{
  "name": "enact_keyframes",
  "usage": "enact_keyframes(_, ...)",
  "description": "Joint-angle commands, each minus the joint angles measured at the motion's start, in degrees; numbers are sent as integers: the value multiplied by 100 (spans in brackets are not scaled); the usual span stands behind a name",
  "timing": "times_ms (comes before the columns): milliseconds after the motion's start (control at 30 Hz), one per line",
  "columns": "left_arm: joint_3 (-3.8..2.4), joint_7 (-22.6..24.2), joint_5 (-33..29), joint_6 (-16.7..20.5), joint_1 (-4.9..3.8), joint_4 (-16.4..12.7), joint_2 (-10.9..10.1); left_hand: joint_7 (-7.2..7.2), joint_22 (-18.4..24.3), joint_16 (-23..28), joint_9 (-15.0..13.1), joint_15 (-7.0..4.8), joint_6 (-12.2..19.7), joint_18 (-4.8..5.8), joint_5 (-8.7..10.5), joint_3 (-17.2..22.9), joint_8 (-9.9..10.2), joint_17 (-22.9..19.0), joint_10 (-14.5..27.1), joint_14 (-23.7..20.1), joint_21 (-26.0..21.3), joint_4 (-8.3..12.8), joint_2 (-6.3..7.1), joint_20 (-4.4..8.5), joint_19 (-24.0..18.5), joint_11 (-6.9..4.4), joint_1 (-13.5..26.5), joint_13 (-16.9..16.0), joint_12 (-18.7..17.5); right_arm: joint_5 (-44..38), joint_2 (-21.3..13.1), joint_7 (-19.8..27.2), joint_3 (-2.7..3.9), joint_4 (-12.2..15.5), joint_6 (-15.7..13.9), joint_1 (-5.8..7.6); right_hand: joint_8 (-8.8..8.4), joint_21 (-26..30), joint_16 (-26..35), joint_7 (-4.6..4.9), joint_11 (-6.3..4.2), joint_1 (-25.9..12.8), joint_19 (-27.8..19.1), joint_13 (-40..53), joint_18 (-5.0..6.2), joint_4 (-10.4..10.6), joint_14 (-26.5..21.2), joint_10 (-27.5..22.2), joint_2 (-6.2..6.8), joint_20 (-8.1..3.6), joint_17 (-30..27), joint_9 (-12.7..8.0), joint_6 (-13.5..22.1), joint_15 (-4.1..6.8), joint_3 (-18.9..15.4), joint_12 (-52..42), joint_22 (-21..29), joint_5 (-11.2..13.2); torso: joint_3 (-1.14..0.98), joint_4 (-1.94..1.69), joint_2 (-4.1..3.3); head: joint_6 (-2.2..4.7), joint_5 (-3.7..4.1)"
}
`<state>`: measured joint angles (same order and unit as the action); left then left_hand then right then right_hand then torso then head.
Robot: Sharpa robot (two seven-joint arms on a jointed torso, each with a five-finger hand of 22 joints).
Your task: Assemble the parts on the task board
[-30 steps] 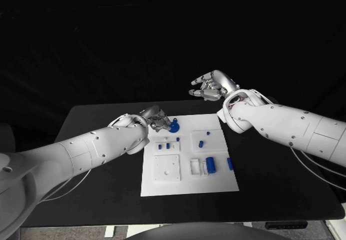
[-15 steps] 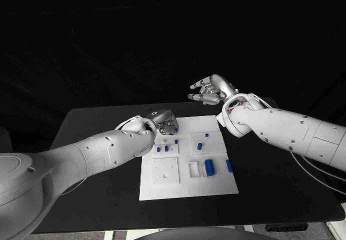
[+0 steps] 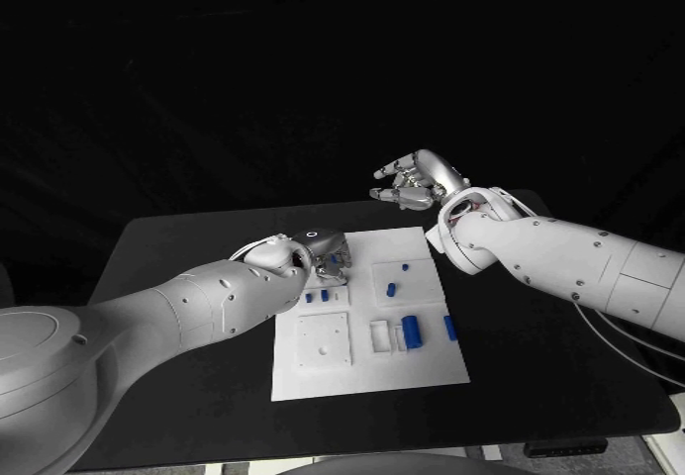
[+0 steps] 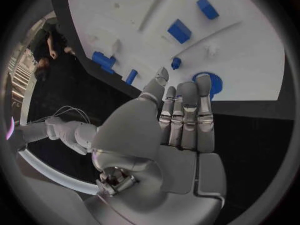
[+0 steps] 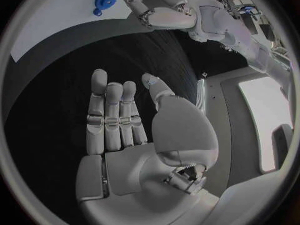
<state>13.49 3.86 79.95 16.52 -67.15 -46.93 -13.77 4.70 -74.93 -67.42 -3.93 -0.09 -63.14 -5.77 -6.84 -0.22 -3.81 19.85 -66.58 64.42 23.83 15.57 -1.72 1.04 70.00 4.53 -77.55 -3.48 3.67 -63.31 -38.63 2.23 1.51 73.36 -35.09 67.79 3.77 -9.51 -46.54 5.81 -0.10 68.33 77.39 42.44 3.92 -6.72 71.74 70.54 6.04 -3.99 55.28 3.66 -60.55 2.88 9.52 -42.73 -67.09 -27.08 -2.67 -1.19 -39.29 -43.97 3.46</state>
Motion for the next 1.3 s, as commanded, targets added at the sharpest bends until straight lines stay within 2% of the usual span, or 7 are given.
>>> enact_keyframes(33, 0, 30, 292, -307, 8, 34, 34, 40, -123, -41, 4, -8, -3, -84, -46, -48, 24, -53, 66, 45, 37, 2, -63, 18, -43, 6, 5, 4, -28, -8, 1, 34, 2, 33, 41, 17, -22, 35, 18, 25, -13, -19, -9, -8, 37, -3, -33, -42, 18, 19, -8, -7, 34, -8, 28, -2, 4, -24, -5, 15, -18, -4, 29)
enact_keyframes(400, 2, 64, 328, -420, 32, 104, 36, 52, -120, -186, 10, -44, -14, -69, -161, -107, 25, -204, 51, 145, 115, 42, -208, 51, -50, -17, 9, 7, -32, -10, -17, 25, 2, 97, 31, 40, -22, 35, 18, 25, -13, -19, -9, -8, 37, -3, -33, -42, 18, 19, -8, -7, 34, -8, 28, -2, 4, -24, -8, 38, -61, -5, 57)
enact_keyframes(733, 2, 108, 279, -329, 35, 146, 27, 73, -118, -196, 11, -80, -44, -53, -128, 126, 26, -258, 24, 230, 155, 36, -471, 86, -43, -51, 31, 11, -36, -11, -20, 22, 2, 118, 31, 46, -22, 35, 18, 25, -13, -19, -9, -8, 37, -3, -33, -42, 18, 19, -8, -7, 34, -8, 28, -2, 4, -24, -2, 44, -65, -16, 86)
enact_keyframes(1100, 1, 118, 203, -302, 35, 244, 45, 82, -116, -216, 11, -72, 11, -68, -115, 405, 24, -283, 37, 260, 194, -8, -490, 79, -37, -43, 141, 12, -37, -18, -25, 12, 2, 147, 33, 62, -21, 36, 10, 23, -14, -27, -9, -9, 36, -1, -34, -40, 23, 19, -11, -7, 22, -7, 31, -9, 0, -31, 10, 54, -91, -25, 136)
enact_keyframes(1133, 1, 118, 195, -295, 36, 252, 48, 85, -113, -225, 11, -71, 14, -74, -116, 564, 24, -294, 37, 270, 208, -55, -421, 77, -42, -41, 178, 12, -38, -19, -24, 10, 2, 149, 35, 63, -21, 36, 10, 23, -14, -27, -9, -9, 36, -1, -34, -40, 23, 19, -11, -7, 22, -7, 31, -9, 0, -31, 9, 59, -97, -27, 139)
enact_keyframes(1300, 1, 119, 153, -271, 41, 291, 61, 82, -112, -220, 25, -71, 142, -80, -107, 646, 29, -305, 30, 291, 217, -106, -361, 76, -26, -41, 191, 11, -36, -22, -19, 7, 2, 150, 43, 67, -21, 36, 10, 23, -14, -27, -9, -9, 36, -1, -34, -40, 23, 19, -11, -7, 22, -7, 31, -9, 0, -31, 2, 84, -128, -13, 136)
